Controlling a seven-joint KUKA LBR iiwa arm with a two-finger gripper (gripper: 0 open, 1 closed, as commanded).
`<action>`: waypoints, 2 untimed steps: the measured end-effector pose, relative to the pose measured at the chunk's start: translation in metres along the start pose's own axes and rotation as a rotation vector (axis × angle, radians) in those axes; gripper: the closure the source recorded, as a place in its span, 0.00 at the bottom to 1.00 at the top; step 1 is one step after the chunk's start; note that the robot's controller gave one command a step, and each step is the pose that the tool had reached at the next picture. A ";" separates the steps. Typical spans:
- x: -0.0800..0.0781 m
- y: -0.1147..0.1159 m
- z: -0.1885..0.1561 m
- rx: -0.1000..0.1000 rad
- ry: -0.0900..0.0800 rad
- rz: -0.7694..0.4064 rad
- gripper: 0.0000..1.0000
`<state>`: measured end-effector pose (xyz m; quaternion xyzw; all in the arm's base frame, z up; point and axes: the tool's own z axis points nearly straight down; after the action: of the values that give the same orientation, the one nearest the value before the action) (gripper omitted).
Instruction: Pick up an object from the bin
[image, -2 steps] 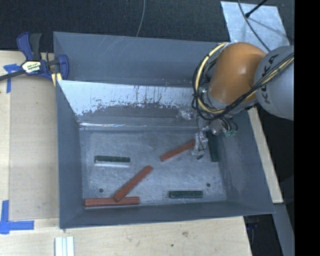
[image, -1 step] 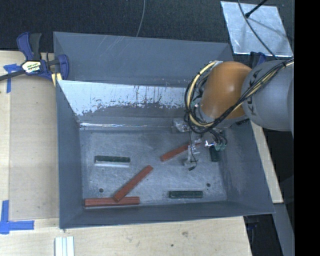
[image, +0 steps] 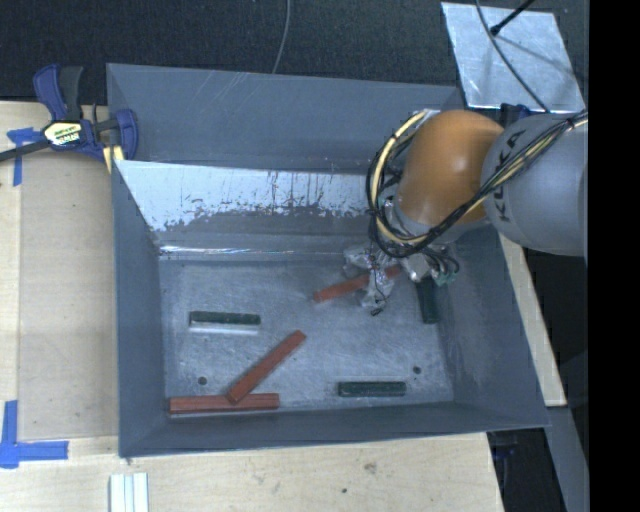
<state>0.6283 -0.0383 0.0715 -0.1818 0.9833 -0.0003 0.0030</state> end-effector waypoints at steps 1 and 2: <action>0.000 0.000 0.000 0.000 0.000 0.000 1.00; 0.002 0.001 -0.005 -0.002 0.005 0.001 1.00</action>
Offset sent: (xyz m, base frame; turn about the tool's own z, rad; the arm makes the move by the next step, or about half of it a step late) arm -0.0002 -0.0002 0.0863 0.0000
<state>0.6265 -0.0381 0.0763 -0.1816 0.9834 0.0004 0.0003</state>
